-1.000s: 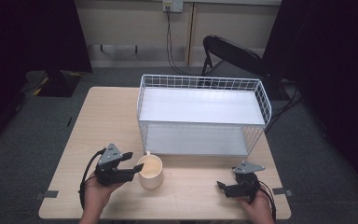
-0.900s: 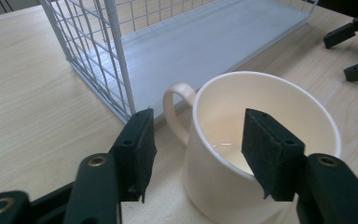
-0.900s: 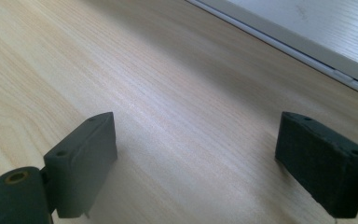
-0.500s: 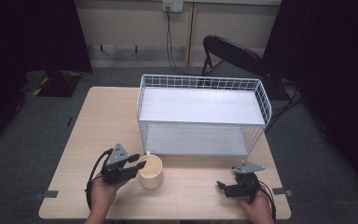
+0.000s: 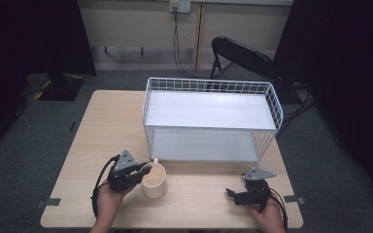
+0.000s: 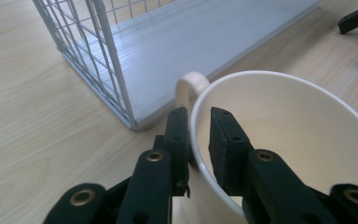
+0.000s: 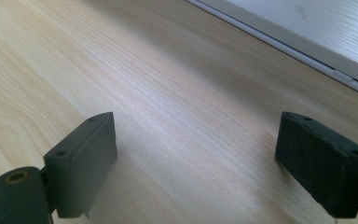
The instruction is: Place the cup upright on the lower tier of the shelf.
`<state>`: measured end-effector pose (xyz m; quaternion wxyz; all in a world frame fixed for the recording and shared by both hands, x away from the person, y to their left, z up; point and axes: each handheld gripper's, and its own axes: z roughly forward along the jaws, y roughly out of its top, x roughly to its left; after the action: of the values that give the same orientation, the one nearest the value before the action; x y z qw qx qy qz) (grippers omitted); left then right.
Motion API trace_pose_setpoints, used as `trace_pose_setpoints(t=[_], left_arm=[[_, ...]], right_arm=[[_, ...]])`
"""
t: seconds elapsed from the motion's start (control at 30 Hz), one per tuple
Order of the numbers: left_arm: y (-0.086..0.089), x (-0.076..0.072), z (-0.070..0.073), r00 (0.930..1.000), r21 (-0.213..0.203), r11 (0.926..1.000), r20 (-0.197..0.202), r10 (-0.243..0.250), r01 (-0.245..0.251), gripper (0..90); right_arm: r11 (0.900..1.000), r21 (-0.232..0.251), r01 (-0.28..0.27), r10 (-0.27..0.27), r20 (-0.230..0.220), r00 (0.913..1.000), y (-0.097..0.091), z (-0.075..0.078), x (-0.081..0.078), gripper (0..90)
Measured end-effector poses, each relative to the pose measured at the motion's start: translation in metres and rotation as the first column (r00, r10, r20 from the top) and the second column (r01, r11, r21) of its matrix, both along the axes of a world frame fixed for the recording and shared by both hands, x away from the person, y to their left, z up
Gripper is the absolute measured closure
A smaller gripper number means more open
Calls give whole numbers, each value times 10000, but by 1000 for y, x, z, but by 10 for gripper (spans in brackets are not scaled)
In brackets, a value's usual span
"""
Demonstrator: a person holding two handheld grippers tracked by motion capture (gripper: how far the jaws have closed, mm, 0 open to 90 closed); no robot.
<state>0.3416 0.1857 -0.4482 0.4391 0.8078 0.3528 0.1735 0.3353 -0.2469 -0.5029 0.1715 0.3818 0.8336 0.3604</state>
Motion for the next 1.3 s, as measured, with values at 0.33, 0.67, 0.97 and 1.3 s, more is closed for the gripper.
trace_pose_setpoints(t=[0.33, 0.67, 0.97, 1.3], left_arm=[[-3, -2, 1, 9993, 323, 9995, 377, 36, -48, 817], [-8, -5, 7, 9979, 615, 9974, 547, 349, -383, 819], [-17, -1, 14, 9977, 92, 9989, 518, 447, -452, 818], [-53, 6, 18, 9969, -266, 9991, 705, 343, -325, 819]], right_arm=[[10000, 0, -3, 3, 2, 10000, 0, 0, 0, 120], [10000, 2, -1, 1, 1, 10000, 0, 0, 0, 120], [10000, 2, -1, 1, 2, 10000, 0, 0, 0, 120], [10000, 3, -1, 1, -4, 10000, 0, 0, 0, 120]])
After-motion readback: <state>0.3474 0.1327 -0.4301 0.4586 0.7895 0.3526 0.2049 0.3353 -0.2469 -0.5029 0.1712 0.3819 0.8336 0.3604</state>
